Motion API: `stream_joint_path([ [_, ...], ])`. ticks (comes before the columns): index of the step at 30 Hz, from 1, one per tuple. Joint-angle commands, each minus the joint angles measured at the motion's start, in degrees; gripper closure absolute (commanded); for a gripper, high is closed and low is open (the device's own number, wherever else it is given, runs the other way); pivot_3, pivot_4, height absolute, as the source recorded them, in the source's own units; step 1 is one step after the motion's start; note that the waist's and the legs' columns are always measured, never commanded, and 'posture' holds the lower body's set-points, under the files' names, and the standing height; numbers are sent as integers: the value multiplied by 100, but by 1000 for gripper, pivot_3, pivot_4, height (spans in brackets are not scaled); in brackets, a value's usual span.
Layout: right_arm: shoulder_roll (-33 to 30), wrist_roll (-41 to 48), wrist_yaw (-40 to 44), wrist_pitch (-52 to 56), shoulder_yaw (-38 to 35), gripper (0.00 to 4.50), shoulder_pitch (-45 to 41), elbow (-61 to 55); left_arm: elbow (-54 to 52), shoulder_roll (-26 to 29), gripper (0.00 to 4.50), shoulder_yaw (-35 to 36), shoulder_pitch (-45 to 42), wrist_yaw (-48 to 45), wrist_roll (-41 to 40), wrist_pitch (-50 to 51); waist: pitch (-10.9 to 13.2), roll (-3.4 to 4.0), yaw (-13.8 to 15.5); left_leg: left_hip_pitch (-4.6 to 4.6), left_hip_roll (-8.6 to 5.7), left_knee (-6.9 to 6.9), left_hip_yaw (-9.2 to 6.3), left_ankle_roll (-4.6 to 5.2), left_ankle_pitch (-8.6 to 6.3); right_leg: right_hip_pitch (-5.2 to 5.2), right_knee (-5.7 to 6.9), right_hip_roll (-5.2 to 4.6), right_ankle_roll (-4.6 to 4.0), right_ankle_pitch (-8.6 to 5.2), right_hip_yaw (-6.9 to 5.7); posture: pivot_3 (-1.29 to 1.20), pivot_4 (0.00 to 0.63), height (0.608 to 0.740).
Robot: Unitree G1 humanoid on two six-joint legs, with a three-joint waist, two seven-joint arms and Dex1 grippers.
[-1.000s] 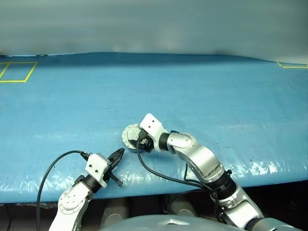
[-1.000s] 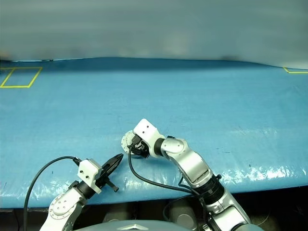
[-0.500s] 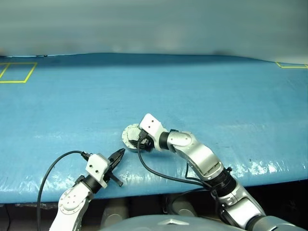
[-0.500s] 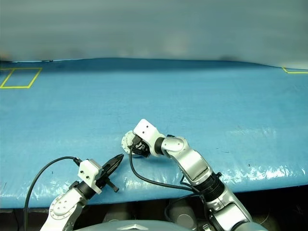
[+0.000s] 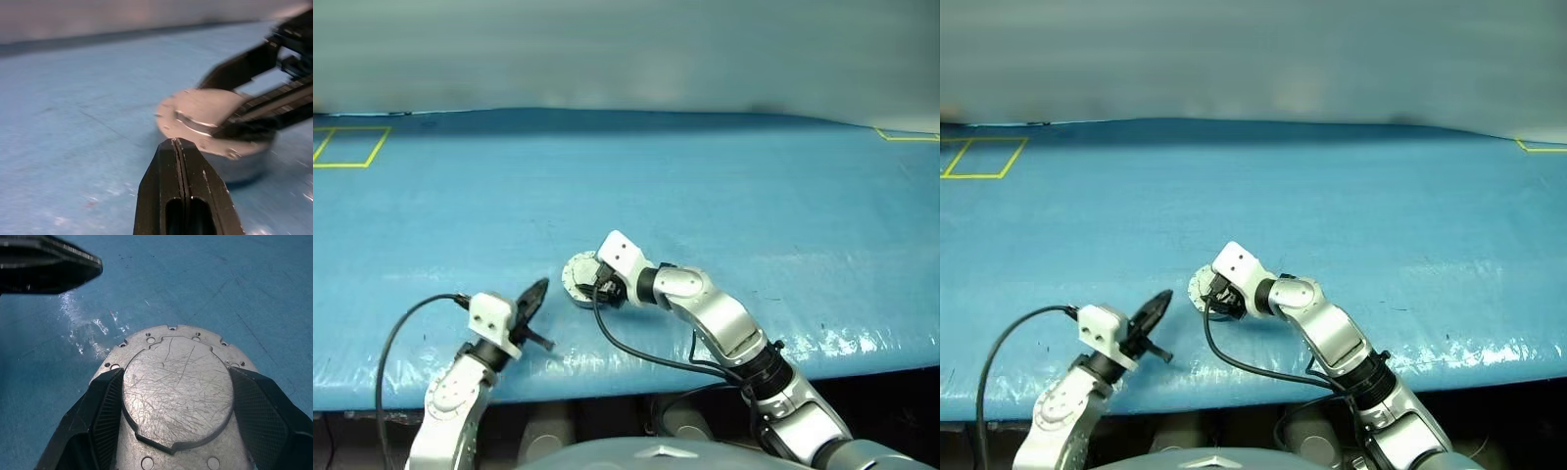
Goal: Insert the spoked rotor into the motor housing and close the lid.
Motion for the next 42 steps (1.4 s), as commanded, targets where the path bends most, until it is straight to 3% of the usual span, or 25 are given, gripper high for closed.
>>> stream_joint_path([
  [1,1,-54,-37,131,26,1466,62,130,-674,-6,4500,400,-198,239,-1263,966,-1,-1,-8,-1,0,-1,1,0,0,0,0,-3,13,7,3,0,150,740],
  [6,60,-51,-39,76,25,1466,64,191,-595,423,4500,803,-734,618,-3220,3025,-1,-3,-14,0,-4,4,-4,0,0,1,-1,6,41,24,1,0,150,740],
  [12,106,-75,-45,52,46,1466,80,215,-104,639,4500,988,-1329,616,-4028,3842,-5,-9,-24,6,-6,3,-4,-3,2,5,0,10,37,25,1,0,150,740],
  [25,167,-124,-60,30,3,1466,114,220,600,763,4500,545,-2079,668,-3481,4541,-6,-10,-25,7,-6,-3,-3,-10,6,3,0,11,17,17,2,0,150,740],
  [42,167,-115,-89,79,-9,1466,164,172,666,900,4500,63,-2147,280,-2831,4996,-7,-11,-8,9,-8,-7,-3,-13,8,3,-1,7,2,10,4,0,150,740],
])
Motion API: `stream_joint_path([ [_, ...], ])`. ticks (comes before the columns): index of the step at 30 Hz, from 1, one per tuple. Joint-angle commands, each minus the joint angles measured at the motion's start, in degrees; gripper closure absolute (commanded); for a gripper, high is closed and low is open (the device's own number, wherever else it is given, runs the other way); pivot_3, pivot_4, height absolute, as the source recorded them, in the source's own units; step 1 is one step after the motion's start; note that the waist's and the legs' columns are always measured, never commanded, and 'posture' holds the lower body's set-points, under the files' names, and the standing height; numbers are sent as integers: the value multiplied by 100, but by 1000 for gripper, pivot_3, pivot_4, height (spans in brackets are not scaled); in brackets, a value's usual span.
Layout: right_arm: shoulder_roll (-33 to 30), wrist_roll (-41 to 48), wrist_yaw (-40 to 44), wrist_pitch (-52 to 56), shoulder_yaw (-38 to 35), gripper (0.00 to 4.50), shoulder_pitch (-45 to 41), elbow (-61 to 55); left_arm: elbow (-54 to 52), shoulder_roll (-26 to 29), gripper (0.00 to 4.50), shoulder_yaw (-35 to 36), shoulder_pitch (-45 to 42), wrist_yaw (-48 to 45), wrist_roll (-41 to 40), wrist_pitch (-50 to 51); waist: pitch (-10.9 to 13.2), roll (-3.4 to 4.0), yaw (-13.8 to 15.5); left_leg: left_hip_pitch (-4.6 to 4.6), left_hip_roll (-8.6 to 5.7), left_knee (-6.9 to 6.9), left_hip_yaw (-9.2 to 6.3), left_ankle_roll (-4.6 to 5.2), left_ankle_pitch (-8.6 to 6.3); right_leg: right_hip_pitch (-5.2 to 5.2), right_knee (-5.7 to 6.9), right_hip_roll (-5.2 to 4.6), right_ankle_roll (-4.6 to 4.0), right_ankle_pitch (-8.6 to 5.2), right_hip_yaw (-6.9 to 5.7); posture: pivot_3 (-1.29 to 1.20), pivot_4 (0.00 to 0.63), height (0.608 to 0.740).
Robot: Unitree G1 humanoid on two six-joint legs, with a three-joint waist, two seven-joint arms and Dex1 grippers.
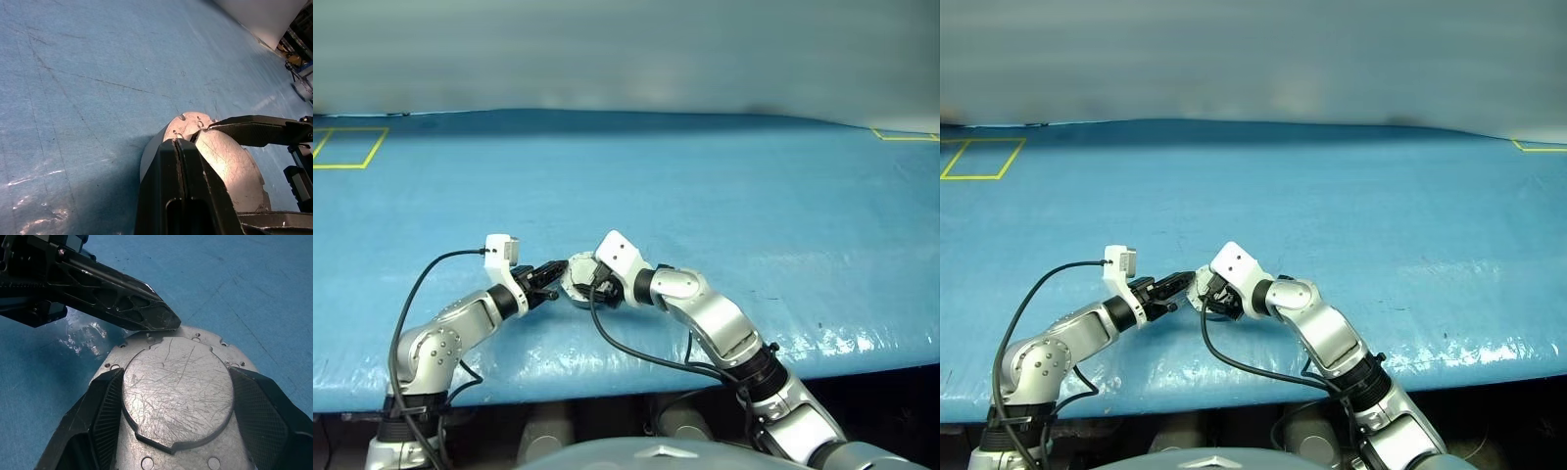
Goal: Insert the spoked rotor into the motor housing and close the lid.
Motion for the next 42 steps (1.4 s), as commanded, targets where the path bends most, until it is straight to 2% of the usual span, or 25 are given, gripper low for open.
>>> stream_joint_path([
  [1,0,-15,-25,110,23,1466,97,104,-146,152,4500,-326,69,-208,232,141,-1,0,0,1,0,-1,0,0,0,0,0,0,-1,-1,0,0,150,740],
  [8,19,-40,-105,114,14,1466,189,102,-294,492,4500,-855,135,-641,808,41,-7,0,16,20,-2,-13,4,0,0,12,-4,-7,-13,-9,3,0,150,740],
  [12,48,16,-90,138,-5,1466,258,80,-288,456,4500,-876,158,-755,928,12,-13,-2,24,55,0,-32,7,0,-1,14,-16,-14,-19,-14,3,0,150,740],
  [16,61,114,-108,250,-161,81,403,-98,-274,418,4500,-844,167,-795,1022,9,-18,-3,53,54,1,-41,6,0,-1,13,-17,-18,-18,-16,4,0,150,740],
  [21,-311,468,228,151,-552,35,810,-660,-266,421,4500,-791,183,-840,1106,-17,-19,-5,143,52,0,-52,4,3,-2,13,-24,-34,-7,-23,6,0,150,740],
  [24,-561,912,455,64,-1073,35,1221,-1116,-246,438,4500,-780,190,-889,1165,-46,-20,-6,169,49,-7,-55,4,10,-6,16,-35,-45,-2,-27,1,0,150,740],
  [27,-335,1574,268,408,-1923,35,1510,-1358,-223,406,4500,-743,191,-905,1200,-110,-15,-5,168,45,-7,-59,5,12,-8,37,-42,-48,-2,-27,-2,0,150,740],
  [32,769,2879,-488,1506,-3360,35,1577,-1034,-267,367,4500,-716,206,-968,1231,-177,-10,2,153,43,1,-60,4,11,-7,41,-42,-43,-1,-26,-3,0,150,740],
  [36,1347,3389,-943,2102,-3749,35,1511,-793,-299,364,4500,-689,228,-982,1255,-179,-7,6,156,36,-3,-67,3,12,-7,33,-43,-47,-3,-27,-2,0,150,740],
  [42,2009,4093,-1413,2744,-3935,35,1423,-396,-396,376,4500,-644,286,-953,1250,-154,-8,9,155,-7,-7,-70,-1,13,-7,-4,-53,-51,-3,-19,-7,0,150,740],
])
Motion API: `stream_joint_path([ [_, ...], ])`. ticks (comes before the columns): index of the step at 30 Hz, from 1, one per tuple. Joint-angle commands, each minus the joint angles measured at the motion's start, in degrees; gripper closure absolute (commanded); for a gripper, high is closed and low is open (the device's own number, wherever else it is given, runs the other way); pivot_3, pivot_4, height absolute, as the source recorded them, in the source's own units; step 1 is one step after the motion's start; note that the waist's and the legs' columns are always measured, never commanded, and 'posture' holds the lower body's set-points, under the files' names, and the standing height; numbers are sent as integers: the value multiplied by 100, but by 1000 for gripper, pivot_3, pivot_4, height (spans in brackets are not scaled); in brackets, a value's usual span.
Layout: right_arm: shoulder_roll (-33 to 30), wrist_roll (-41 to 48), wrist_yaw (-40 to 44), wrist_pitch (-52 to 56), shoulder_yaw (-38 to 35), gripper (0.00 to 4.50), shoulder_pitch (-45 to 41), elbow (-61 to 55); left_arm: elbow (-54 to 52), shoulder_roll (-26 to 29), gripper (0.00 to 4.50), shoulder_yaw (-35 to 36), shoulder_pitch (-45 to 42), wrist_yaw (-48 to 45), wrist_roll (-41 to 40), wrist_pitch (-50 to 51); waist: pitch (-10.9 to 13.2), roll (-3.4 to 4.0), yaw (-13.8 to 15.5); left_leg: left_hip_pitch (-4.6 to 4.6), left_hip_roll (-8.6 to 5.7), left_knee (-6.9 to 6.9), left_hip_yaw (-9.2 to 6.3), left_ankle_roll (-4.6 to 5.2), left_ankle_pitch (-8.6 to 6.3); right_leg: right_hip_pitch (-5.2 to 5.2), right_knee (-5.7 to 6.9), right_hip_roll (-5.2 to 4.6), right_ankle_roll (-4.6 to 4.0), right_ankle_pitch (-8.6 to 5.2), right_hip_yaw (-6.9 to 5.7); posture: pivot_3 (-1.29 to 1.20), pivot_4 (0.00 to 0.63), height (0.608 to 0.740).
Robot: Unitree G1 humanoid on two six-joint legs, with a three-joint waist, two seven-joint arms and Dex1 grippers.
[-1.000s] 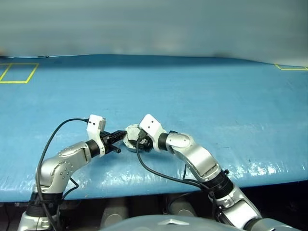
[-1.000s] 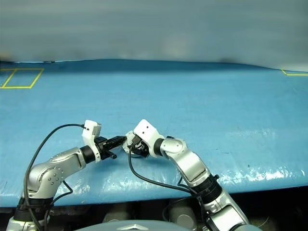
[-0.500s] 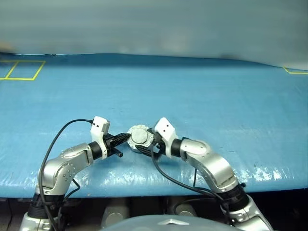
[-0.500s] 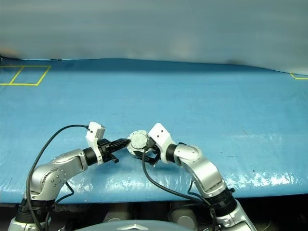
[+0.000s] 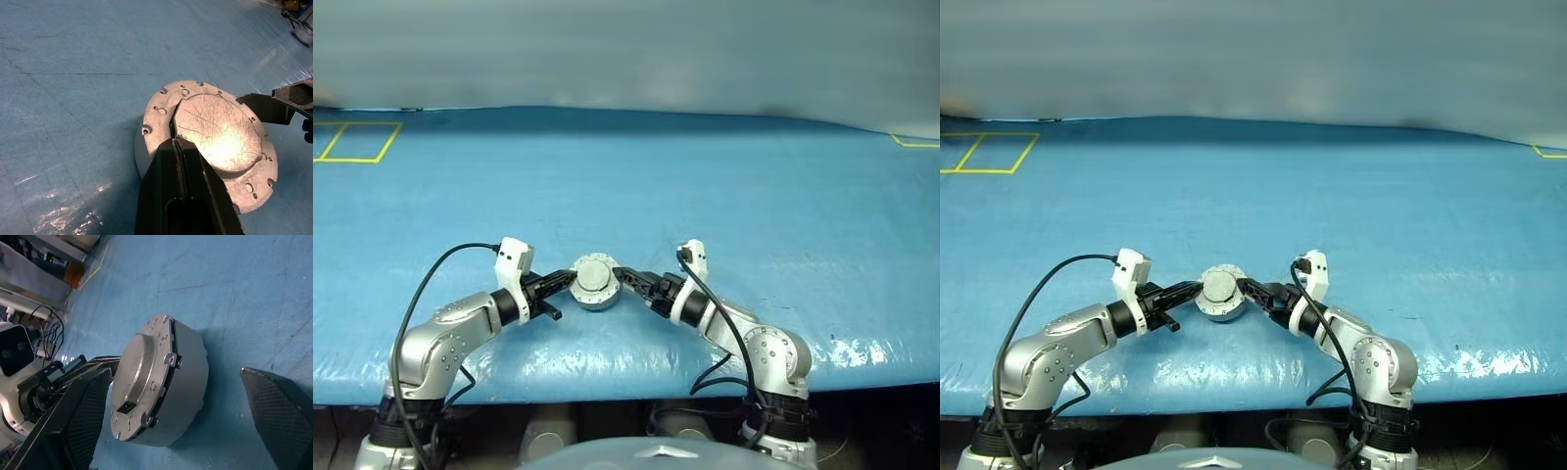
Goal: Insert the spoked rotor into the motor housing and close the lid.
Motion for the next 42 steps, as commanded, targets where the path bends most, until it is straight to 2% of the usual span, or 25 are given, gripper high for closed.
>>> stream_joint_path([
  [1,474,523,-174,305,-123,35,-120,203,8,15,4500,-81,140,51,120,118,0,1,-2,-1,0,0,-1,0,0,1,-4,0,-1,1,-1,0,150,740],
  [4,621,921,-319,485,-241,35,-77,579,-5,28,4500,-89,152,96,156,144,-2,1,-9,-4,1,-1,-1,2,-1,3,-14,3,1,2,-2,0,150,740],
  [7,746,1387,-565,513,-424,638,-42,854,8,21,4500,-95,165,83,168,115,-5,3,-11,-4,2,-2,-2,3,-1,5,-17,5,3,1,-3,0,150,740],
  [15,666,2292,-1162,510,-364,3241,56,1028,42,-28,4500,-103,219,61,191,64,-9,16,-20,-6,4,-1,-2,3,-1,4,-20,10,10,-1,-1,0,150,740],
  [16,636,2383,-1226,511,-333,3344,64,1026,50,-37,4500,-105,210,51,198,63,-10,15,-17,-6,4,0,-2,4,-1,7,-21,10,11,0,-2,0,150,740],
  [24,456,2867,-1519,446,-195,3344,104,1020,52,-196,4500,100,194,42,165,-142,-9,19,-30,-9,6,2,-3,7,1,3,-22,13,14,2,0,0,150,740],
  [28,400,2990,-1670,355,-181,3344,136,1024,-33,-492,3642,630,184,331,-114,-96,-8,17,-38,-16,8,3,-4,7,1,-1,-23,15,28,11,0,0,150,740],
  [33,429,3362,-1901,176,-238,3344,167,1023,-293,-932,1889,1419,330,923,-680,16,-5,17,-79,-32,11,0,-9,7,0,-15,-28,24,46,22,-1,0,150,740],
  [34,450,3488,-1961,126,-250,3344,174,1017,-355,-1046,1652,1574,392,1042,-853,43,-5,17,-85,-34,13,-2,-11,8,0,-16,-31,25,47,23,-1,0,150,740],
  [38,568,4118,-2277,-146,-254,3344,177,950,-572,-1734,240,2196,790,1473,-1986,-8,-3,15,-91,-47,12,-3,-16,15,-6,-18,-43,20,33,33,-4,0,150,740],
  [39,575,4264,-2354,-217,-230,3344,173,933,-622,-1896,1,2286,908,1541,-2294,-31,-1,12,-91,-50,10,-2,-16,16,-7,-18,-46,17,33,36,-4,0,150,740],
  [42,556,4639,-2540,-436,-141,3344,129,913,-745,-2389,0,2428,1271,1775,-3110,-182,8,1,-92,-55,7,3,-16,20,-9,-19,-53,13,39,38,-5,0,150,740],
])
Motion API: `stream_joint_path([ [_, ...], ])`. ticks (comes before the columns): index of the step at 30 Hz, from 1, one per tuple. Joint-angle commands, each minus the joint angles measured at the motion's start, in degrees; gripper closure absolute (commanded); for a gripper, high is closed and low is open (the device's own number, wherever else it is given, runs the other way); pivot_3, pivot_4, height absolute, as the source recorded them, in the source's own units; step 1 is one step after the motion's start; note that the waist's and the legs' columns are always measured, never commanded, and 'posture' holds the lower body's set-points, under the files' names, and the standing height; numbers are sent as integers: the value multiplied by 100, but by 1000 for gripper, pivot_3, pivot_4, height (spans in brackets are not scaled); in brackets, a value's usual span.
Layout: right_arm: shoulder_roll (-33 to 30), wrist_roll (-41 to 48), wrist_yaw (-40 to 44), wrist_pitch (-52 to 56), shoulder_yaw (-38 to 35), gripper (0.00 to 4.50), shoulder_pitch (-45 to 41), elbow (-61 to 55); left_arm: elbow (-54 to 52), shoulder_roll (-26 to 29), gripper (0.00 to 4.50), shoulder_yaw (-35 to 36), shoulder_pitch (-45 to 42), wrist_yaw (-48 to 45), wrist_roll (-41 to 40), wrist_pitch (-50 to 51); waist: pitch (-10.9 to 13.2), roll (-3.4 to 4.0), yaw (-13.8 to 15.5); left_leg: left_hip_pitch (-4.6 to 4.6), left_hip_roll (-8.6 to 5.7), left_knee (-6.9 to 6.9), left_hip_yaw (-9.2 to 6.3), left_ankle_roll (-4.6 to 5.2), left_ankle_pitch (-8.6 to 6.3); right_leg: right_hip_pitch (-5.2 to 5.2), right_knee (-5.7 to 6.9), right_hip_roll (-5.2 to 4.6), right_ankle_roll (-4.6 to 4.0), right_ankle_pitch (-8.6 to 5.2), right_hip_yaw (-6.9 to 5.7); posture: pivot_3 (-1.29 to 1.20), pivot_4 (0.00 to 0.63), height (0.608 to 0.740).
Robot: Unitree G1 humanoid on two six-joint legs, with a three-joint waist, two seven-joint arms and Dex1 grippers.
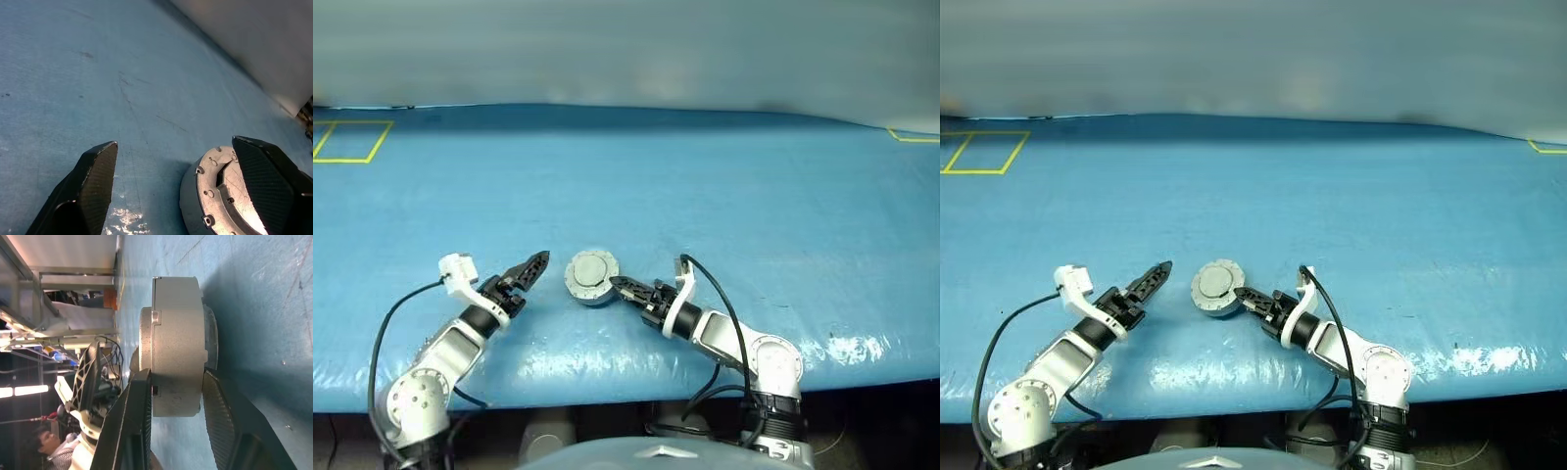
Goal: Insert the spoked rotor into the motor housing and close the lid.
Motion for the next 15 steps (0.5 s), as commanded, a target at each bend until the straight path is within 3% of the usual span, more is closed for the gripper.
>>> stream_joint_path([
  [1,533,789,-79,-309,184,3344,-108,-236,-365,-476,0,187,320,246,-1045,-265,4,-4,-2,-1,-1,2,-1,1,-1,0,-1,-1,5,-2,0,0,150,740],
  [9,393,1550,-446,-896,653,3344,-377,-391,-289,-1185,0,-208,757,584,-2046,-692,9,-3,-32,-2,-1,13,0,2,-1,1,-1,15,15,-8,2,0,150,740],
  [15,252,1963,-581,-1282,1045,3344,-605,-619,-137,-1146,0,-706,617,743,-2588,-786,11,-1,-49,-4,-4,17,0,2,-1,1,-1,19,15,-6,4,0,150,740],
])
